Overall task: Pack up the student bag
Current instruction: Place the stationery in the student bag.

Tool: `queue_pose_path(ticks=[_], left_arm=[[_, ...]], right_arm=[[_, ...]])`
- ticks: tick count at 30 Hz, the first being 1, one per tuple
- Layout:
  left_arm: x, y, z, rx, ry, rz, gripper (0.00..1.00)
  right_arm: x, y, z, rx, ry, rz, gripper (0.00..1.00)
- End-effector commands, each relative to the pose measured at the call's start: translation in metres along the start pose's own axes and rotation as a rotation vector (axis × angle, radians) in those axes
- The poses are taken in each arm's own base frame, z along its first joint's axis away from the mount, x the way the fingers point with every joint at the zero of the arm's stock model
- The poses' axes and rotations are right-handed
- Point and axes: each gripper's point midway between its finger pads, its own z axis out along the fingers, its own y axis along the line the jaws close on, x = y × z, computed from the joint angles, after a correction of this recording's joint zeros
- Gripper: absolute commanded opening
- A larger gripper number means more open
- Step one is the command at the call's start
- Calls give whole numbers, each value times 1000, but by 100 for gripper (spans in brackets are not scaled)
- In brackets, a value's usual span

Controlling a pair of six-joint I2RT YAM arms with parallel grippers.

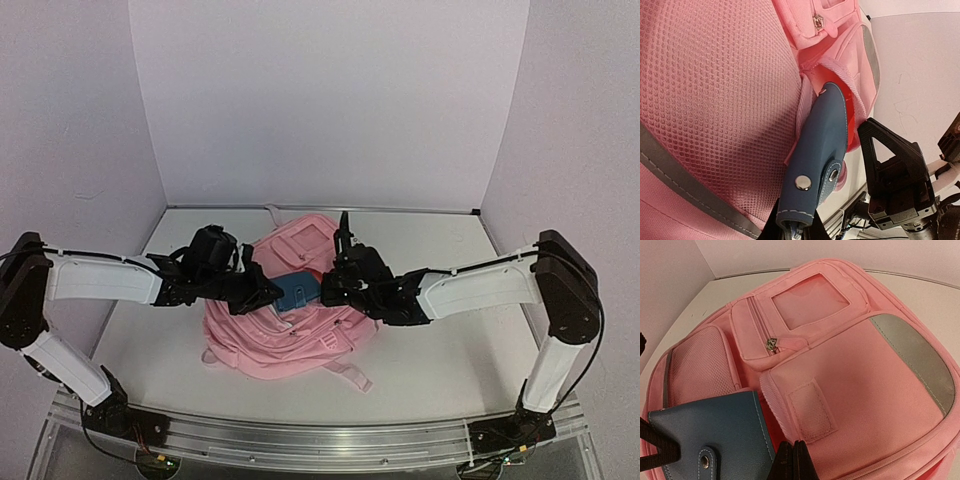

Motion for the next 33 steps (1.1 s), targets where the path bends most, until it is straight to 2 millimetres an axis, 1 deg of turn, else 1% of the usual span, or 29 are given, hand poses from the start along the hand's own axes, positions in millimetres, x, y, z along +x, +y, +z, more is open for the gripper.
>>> queue_pose_path(ticks=[1, 5, 7, 11, 14, 17, 20, 24, 27, 33], left_arm=[[-21, -46, -28, 99, -91, 14, 0], [-28, -62, -47, 134, -136, 20, 0], [-31, -70, -54, 154, -154, 25, 0], [-38, -85, -57, 189, -172, 36, 0], [-42, -93, -54, 208, -176, 39, 0], [-43, -87, -45, 187, -173, 34, 0], [-40, -73, -33, 157, -158, 8, 0], [-31, -54, -17, 115, -122, -22, 0], [-21, -42, -12, 92, -98, -38, 0], [-5, -28, -10, 57, -63, -54, 0]], right_arm=[[-35, 25, -21, -102, -96, 62, 0], [-35, 23, -22, -96, -99, 66, 0], [-34, 22, -22, -94, -100, 68, 0], [-34, 22, -22, -94, -100, 68, 0], [-33, 22, -22, -91, -100, 69, 0], [-35, 20, -25, -84, -108, 79, 0], [-37, 17, -27, -74, -118, 92, 0], [-38, 14, -28, -61, -125, 103, 0], [-38, 14, -27, -58, -125, 105, 0], [-39, 14, -25, -49, -130, 106, 0]])
